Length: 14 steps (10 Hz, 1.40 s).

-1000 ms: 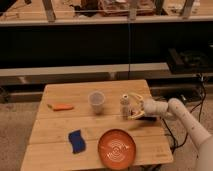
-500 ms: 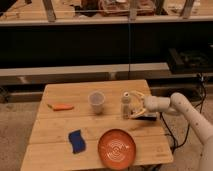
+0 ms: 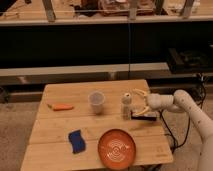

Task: Stand the bottle upright

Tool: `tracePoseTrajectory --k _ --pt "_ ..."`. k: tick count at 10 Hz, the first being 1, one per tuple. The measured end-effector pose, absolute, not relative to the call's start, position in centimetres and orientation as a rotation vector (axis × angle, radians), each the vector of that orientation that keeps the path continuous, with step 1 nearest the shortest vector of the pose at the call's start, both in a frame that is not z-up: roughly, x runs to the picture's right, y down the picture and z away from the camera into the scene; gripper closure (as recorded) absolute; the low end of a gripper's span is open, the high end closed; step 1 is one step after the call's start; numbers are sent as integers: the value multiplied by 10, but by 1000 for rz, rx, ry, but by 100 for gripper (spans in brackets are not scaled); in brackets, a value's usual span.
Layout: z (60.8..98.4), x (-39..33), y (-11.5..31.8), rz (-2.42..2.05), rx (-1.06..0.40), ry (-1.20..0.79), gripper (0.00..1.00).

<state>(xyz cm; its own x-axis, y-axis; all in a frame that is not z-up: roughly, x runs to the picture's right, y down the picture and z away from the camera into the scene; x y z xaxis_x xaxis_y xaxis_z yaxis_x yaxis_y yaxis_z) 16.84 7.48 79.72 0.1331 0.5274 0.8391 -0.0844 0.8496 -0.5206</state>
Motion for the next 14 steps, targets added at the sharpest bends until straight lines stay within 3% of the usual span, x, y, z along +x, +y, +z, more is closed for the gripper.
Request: tracePoseTrajectory --k 14 --pt "792 169 72 407 -419 -1349 20"
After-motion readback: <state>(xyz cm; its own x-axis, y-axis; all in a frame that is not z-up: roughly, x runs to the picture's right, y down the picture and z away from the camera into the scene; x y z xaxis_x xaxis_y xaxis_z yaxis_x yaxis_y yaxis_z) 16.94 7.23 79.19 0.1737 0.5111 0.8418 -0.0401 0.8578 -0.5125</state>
